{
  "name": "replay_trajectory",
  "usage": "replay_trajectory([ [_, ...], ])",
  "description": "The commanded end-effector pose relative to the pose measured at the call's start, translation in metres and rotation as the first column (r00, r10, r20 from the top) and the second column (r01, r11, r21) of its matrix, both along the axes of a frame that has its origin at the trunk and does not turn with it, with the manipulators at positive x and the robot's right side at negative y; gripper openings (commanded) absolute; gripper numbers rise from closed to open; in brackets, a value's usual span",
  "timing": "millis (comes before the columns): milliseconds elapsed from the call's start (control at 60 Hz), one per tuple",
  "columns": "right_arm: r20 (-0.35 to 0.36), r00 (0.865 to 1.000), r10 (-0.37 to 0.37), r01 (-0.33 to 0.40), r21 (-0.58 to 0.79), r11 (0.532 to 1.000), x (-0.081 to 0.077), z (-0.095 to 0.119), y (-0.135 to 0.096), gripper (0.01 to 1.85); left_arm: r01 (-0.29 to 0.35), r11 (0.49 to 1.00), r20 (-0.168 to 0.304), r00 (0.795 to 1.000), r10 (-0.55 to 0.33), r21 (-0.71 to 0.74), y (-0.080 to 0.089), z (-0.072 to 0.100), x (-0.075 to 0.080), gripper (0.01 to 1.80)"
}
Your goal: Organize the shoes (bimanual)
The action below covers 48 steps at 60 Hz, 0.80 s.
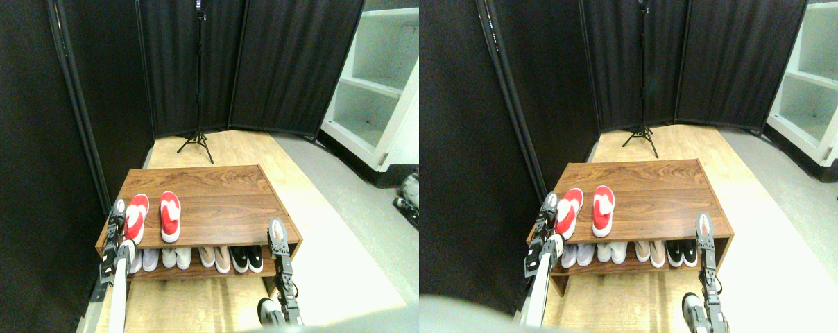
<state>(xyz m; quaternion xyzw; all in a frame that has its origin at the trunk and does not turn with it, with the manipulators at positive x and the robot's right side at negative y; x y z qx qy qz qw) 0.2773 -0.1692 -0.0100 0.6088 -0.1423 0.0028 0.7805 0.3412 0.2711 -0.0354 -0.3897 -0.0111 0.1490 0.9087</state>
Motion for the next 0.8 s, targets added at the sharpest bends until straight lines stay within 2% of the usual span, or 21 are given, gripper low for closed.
replay_trajectory([
  [17,0.045,0.999,0.003,-0.004,0.018,1.0,0.001,0.004,0.001,0.01,0.006,1.0,0.011,1.0,-0.007,0.014,-0.003,-0.004,0.002,0.01],
  [300,0.042,0.999,-0.008,0.007,0.021,1.0,0.002,0.008,0.004,0.01,0.04,0.998,-0.004,0.999,-0.04,-0.041,-0.014,-0.019,-0.002,0.01],
  [367,0.045,0.999,-0.014,0.014,-0.007,1.0,0.002,0.008,0.004,0.01,0.03,0.997,-0.02,0.999,-0.031,-0.075,-0.017,-0.018,-0.002,0.01],
  [467,0.046,0.999,-0.004,0.003,0.028,1.0,0.002,0.009,0.004,0.01,0.018,0.997,-0.034,0.999,-0.021,-0.08,-0.022,-0.017,-0.001,0.01],
  [550,0.051,0.999,-0.002,0.001,0.022,1.0,0.001,0.01,0.005,0.01,0.039,0.994,-0.036,0.998,-0.043,-0.099,-0.028,-0.016,0.002,0.01],
  [600,0.05,0.999,-0.008,0.007,0.019,1.0,0.0,0.01,0.005,0.01,0.085,0.984,-0.026,0.996,-0.09,-0.156,-0.032,-0.016,0.006,0.01],
  [700,0.053,0.998,-0.017,0.018,-0.006,1.0,-0.001,0.01,0.006,0.01,0.071,0.986,-0.045,0.996,-0.078,-0.15,-0.038,-0.015,0.01,0.01],
  [750,0.052,0.998,-0.02,0.02,-0.001,1.0,-0.001,0.01,0.005,0.01,0.095,0.983,-0.047,0.994,-0.104,-0.156,-0.042,-0.015,0.013,0.01],
  [800,0.058,0.998,-0.017,0.017,0.01,1.0,-0.001,0.01,0.006,0.01,0.091,0.984,-0.047,0.994,-0.099,-0.152,-0.044,-0.014,0.013,0.01],
])
